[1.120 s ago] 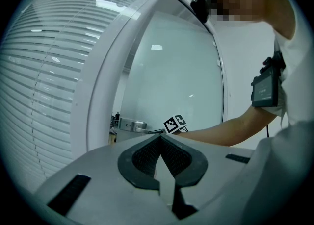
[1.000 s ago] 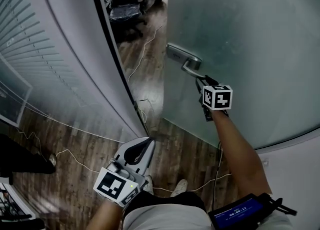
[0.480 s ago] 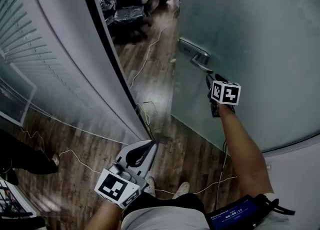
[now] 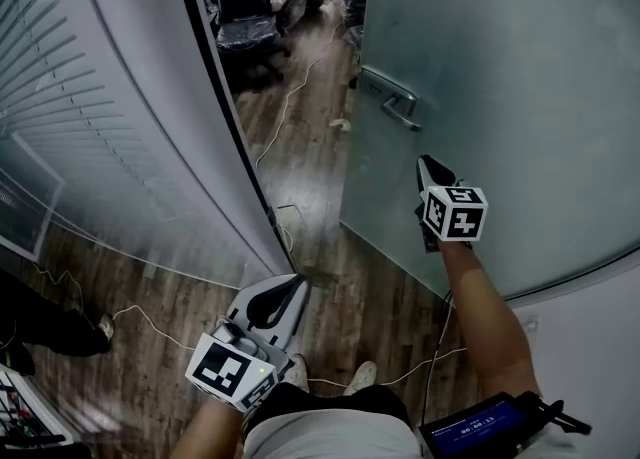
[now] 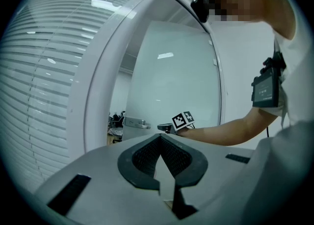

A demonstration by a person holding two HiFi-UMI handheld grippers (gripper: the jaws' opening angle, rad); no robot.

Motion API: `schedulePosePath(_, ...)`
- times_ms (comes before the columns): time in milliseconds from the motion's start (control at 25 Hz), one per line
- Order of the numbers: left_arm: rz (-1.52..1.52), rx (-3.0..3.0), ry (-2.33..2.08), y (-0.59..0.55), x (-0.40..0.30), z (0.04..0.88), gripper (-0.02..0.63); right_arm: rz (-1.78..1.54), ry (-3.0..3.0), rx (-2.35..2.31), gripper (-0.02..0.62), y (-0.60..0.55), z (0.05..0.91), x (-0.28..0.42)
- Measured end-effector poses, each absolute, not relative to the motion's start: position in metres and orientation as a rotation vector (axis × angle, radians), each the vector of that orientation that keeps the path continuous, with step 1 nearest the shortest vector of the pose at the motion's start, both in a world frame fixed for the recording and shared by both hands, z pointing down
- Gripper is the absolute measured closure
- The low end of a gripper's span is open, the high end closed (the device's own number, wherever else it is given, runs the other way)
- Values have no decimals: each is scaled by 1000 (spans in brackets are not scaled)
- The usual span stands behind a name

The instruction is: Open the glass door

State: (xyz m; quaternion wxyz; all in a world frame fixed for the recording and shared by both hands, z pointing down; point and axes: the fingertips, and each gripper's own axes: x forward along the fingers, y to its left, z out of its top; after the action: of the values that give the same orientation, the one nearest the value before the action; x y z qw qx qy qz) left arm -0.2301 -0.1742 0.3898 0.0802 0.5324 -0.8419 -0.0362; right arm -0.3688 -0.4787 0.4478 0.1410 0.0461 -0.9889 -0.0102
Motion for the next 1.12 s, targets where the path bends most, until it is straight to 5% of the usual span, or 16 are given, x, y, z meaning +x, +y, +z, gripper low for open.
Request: schedulePosePath(1120,-120,1910,-2413,-119,-181,376,607,-84,-3218,160,594,-282,338,-102)
